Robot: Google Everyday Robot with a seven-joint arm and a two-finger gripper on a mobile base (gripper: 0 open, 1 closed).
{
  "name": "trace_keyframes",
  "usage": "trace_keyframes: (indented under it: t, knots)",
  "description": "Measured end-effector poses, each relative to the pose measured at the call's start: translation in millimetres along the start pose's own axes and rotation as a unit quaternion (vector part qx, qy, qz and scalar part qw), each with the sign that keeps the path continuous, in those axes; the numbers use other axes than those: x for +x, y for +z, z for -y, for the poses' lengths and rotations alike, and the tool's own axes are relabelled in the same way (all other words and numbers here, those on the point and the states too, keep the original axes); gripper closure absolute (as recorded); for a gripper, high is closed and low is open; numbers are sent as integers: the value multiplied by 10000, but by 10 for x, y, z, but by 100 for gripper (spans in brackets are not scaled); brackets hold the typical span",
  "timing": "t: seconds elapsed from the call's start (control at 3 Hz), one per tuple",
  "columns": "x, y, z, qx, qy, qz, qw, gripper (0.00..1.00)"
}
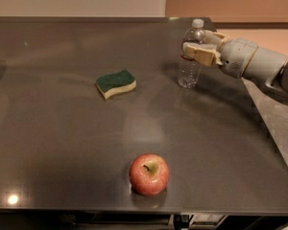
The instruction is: Place water bottle upright
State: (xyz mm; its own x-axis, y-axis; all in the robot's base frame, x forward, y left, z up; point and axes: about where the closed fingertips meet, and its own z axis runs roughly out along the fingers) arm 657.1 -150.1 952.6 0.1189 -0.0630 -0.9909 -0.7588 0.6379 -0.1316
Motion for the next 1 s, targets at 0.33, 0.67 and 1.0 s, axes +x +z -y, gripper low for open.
trace_keyframes:
  t: [0.33,0.67,1.0]
  knots:
    - [2,6,-5,-9,-3,17,10000,12]
    - [-3,25,-21,-28,-5,21,10000,0]
    - [-3,26,-21,-29,-5,21,10000,0]
